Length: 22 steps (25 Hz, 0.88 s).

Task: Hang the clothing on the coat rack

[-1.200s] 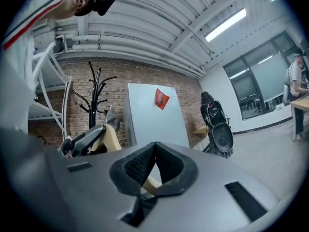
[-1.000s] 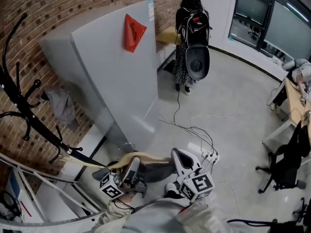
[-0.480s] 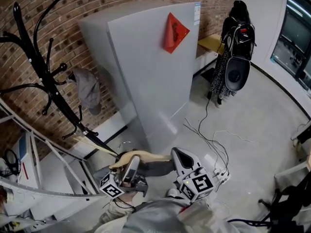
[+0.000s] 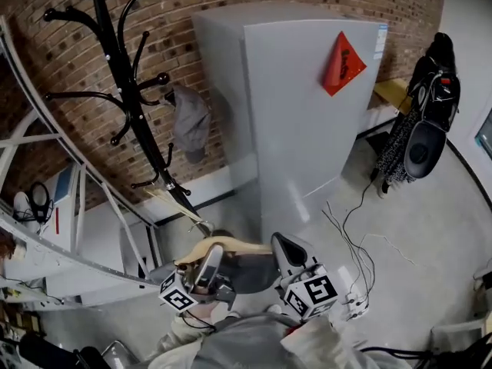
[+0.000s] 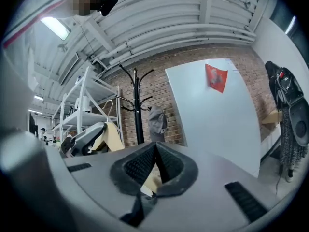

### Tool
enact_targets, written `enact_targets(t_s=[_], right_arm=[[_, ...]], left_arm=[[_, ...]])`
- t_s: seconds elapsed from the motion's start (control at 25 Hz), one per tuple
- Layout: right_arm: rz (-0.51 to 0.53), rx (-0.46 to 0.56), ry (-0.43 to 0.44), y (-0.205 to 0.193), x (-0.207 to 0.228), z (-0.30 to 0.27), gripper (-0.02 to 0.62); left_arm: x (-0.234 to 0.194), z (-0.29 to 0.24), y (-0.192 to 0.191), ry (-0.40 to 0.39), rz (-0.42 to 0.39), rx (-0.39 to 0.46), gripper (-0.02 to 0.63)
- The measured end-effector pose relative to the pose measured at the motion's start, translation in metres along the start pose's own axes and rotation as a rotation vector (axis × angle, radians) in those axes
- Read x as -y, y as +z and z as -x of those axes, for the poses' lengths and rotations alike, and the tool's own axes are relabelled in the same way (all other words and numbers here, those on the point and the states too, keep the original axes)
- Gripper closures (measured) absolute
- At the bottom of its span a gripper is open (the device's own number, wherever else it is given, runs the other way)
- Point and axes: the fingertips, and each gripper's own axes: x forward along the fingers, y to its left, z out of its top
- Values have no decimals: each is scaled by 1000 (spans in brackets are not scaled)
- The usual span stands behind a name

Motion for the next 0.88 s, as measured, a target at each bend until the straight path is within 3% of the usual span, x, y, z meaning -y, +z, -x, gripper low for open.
enact_targets(t_s=[0.48,0.88], right_arm=[[-3,-51,231,-18,-48,-60,571],[-14,-85,322,-23,-68,-92,571]], left_arm=[[-12,45,47,144,-144,118,502],[-24,60,80,213,-192,175,502]])
